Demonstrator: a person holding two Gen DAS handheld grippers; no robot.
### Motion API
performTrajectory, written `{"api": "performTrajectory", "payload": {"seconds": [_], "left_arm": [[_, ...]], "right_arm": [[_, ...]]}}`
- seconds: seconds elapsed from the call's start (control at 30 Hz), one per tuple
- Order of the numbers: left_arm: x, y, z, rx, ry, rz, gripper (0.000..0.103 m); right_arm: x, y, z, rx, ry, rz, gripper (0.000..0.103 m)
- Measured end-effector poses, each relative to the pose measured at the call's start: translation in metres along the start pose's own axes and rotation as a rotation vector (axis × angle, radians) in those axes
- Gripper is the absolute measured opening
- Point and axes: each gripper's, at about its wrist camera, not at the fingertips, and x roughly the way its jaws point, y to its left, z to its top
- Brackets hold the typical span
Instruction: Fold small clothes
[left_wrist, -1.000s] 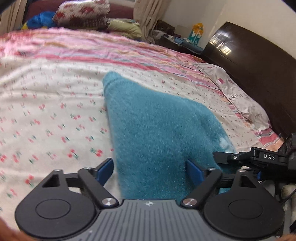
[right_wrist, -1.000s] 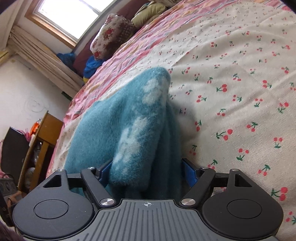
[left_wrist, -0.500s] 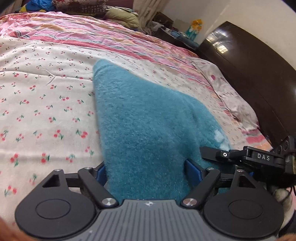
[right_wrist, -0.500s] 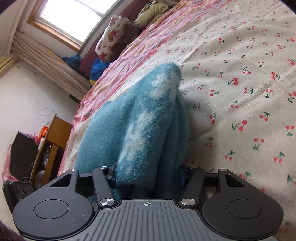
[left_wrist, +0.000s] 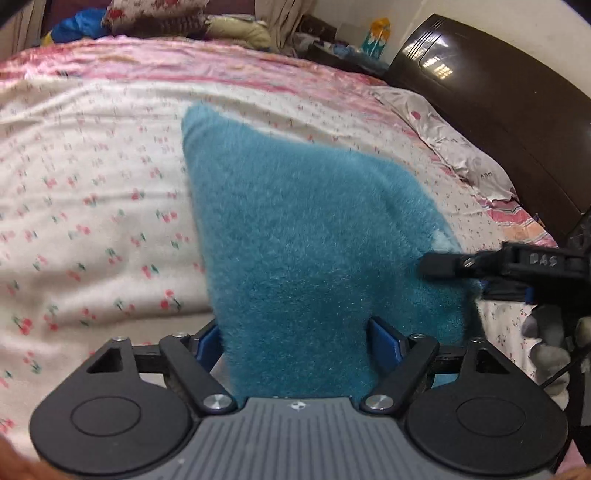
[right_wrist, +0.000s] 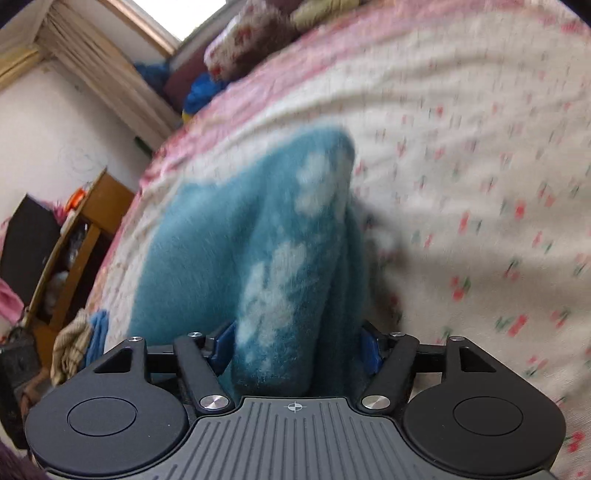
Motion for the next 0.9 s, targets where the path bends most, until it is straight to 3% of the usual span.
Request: {"api": "performTrajectory", "payload": {"seconds": [0.17,0.27,0.3,0.33,0.4,0.43,0.5,0.6,0.7,0.9], "left_arm": [[-0.022,-0.003,0.010,0.075,-0.126,0.095,0.085],[-0.014,-0.004,0.025,0.064,-0.154,0.101,0.085],[-0.008,-0.006,0.029,0.071,-0.160,0.111,0.085],[-0.002,-0.010,0.033,0.085,-0.161,0.121,0.085],[0.007,-0.016,0.037,0.108,-0.168,0.135,0.085],[0.011,-0.018,0.038,0.115,-0.176,0.142,0.085],[0.019,-0.022,0.038,0.134,-0.180,0.160,0.087],[0.025,-0.030,0.037,0.163,-0.178,0.193,0.089],[0.017,-0.030,0.040,0.143,-0.168,0.186,0.087],[-0.002,-0.026,0.038,0.112,-0.219,0.217,0.087]], "right_arm": [[-0.028,-0.002,0.018,-0.041,-0.169,-0.019,0.068],[-0.005,-0.005,0.039,-0.010,-0.154,0.008,0.068],[0.005,-0.005,0.044,-0.002,-0.137,0.008,0.062],[0.014,-0.005,0.048,0.006,-0.122,0.006,0.046],[0.021,-0.003,0.053,0.016,-0.110,-0.026,0.032],[0.018,-0.003,0.053,0.023,-0.120,-0.022,0.020],[0.014,-0.007,0.051,0.032,-0.131,-0.032,0.018],[0.030,-0.012,0.043,-0.005,-0.125,-0.114,0.019],[0.026,-0.014,0.043,0.036,-0.132,-0.109,0.019],[0.006,0.009,0.040,-0.018,-0.163,-0.172,0.028]]}}
